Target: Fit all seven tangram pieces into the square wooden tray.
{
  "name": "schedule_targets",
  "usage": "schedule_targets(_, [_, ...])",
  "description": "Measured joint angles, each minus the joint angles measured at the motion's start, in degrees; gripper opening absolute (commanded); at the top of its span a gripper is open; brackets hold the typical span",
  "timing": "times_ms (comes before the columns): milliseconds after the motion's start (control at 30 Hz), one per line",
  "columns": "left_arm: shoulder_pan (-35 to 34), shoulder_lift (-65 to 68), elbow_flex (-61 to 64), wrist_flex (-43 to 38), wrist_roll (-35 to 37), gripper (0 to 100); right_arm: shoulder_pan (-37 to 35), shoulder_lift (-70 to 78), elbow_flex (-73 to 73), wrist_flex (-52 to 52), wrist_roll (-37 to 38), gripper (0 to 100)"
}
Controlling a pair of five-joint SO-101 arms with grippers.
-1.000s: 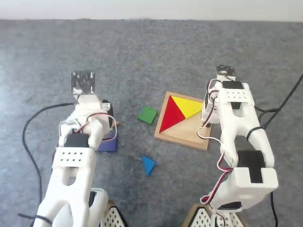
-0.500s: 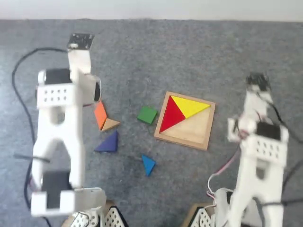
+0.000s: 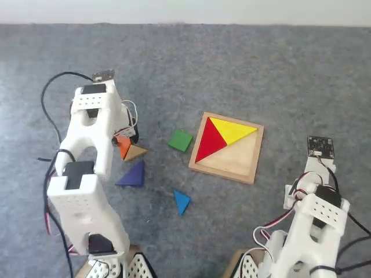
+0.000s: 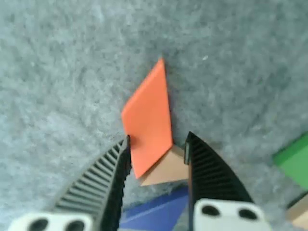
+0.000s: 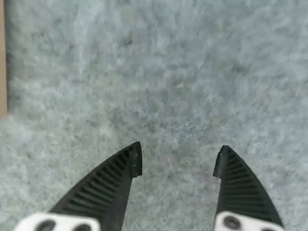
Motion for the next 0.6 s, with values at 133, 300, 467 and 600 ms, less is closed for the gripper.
schedule_targets(133, [-0.53, 0.26, 0.0, -0.35, 4.66, 18, 0.0, 0.0, 0.0, -0.18, 0.0, 24.8])
schedule_targets(300, [-0.53, 0.26, 0.0, -0.79, 7.03, 18, 0.0, 0.0, 0.0, -0.18, 0.0, 24.8])
schedule_targets(467, [-0.88, 1.93, 0.0, -2.99, 8.7, 18, 0.0, 0.0, 0.0, -0.18, 0.0, 24.8])
schedule_targets(600, [-1.32, 4.57, -0.18, -4.4, 8.79, 18, 0.0, 0.0, 0.18, -0.18, 0.0, 24.8])
